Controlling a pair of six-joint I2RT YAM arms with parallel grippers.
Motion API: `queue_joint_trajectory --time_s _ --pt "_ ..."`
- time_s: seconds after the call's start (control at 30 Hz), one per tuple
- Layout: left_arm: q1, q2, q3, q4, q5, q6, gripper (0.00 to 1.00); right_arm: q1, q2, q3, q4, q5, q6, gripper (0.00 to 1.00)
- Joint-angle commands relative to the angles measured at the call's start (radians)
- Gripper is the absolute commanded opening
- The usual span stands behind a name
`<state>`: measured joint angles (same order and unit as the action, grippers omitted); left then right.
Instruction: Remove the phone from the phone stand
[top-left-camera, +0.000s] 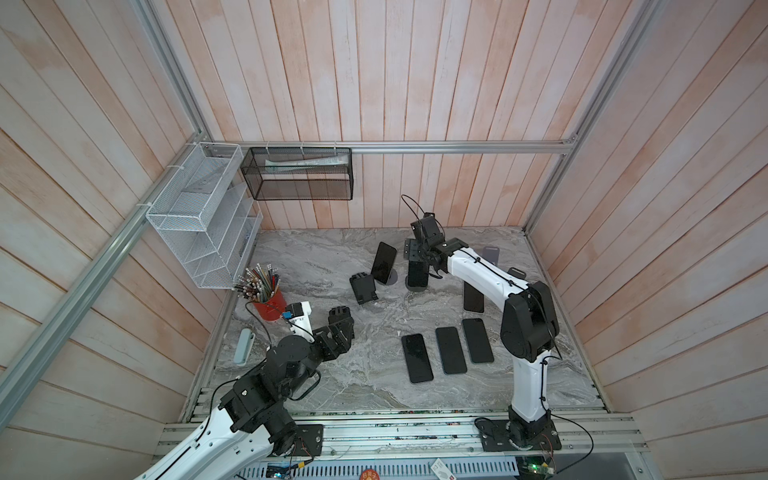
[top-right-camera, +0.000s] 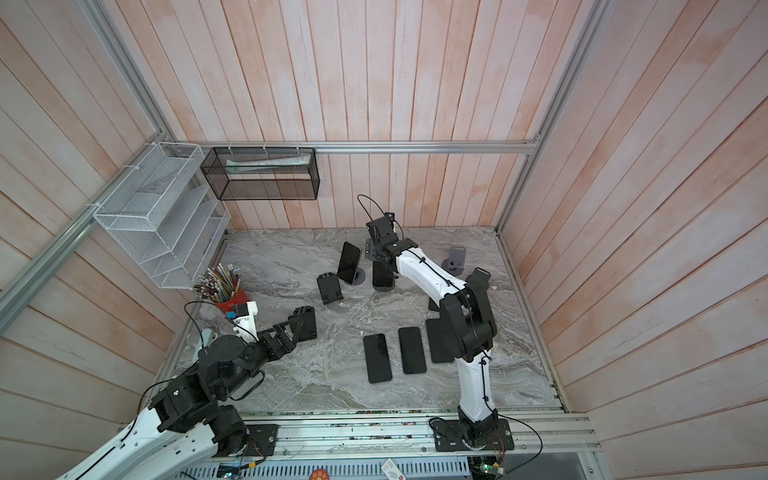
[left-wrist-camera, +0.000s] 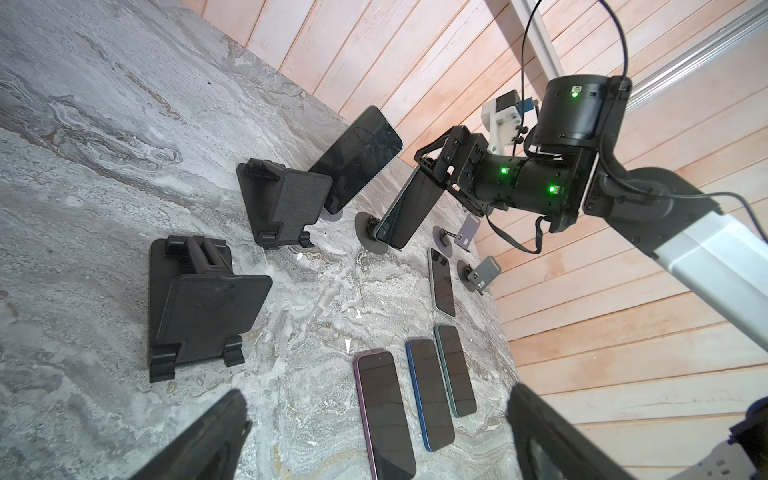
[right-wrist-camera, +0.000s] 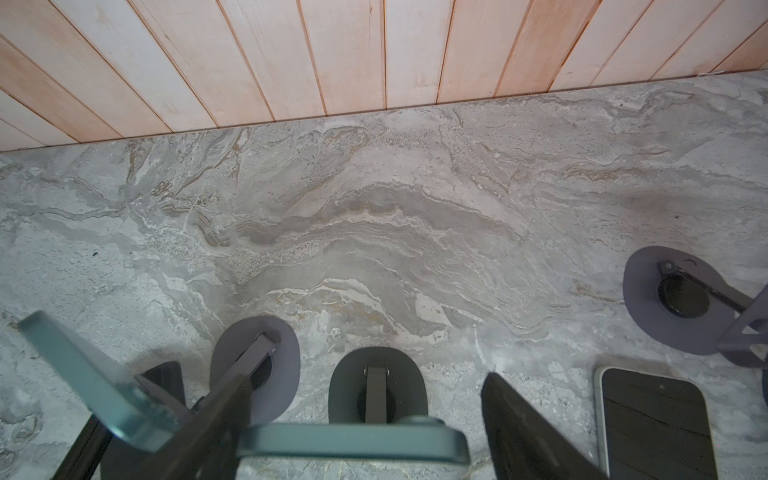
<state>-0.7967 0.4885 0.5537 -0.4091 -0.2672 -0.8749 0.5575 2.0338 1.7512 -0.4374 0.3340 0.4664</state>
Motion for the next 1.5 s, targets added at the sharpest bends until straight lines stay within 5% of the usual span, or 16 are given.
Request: queue_joint_trajectory --time_s 0.0,0.63,1.47 --pt "0.005 -0.009 -0.012 -0.009 -0.018 0.013 0.99 0.005 0.022 -0.018 0.011 -0.01 0.01 0.86" --pt "0.005 -0.016 -0.017 -0.02 -0.024 0.009 0.99 0.01 -0.018 -0.087 0.078 -0.027 -0.015 0.7" --pt "0.005 0.076 0.046 0.032 -0.012 0.04 0.99 0.023 -0.275 -0.196 0.099 0.004 -0.089 0.67"
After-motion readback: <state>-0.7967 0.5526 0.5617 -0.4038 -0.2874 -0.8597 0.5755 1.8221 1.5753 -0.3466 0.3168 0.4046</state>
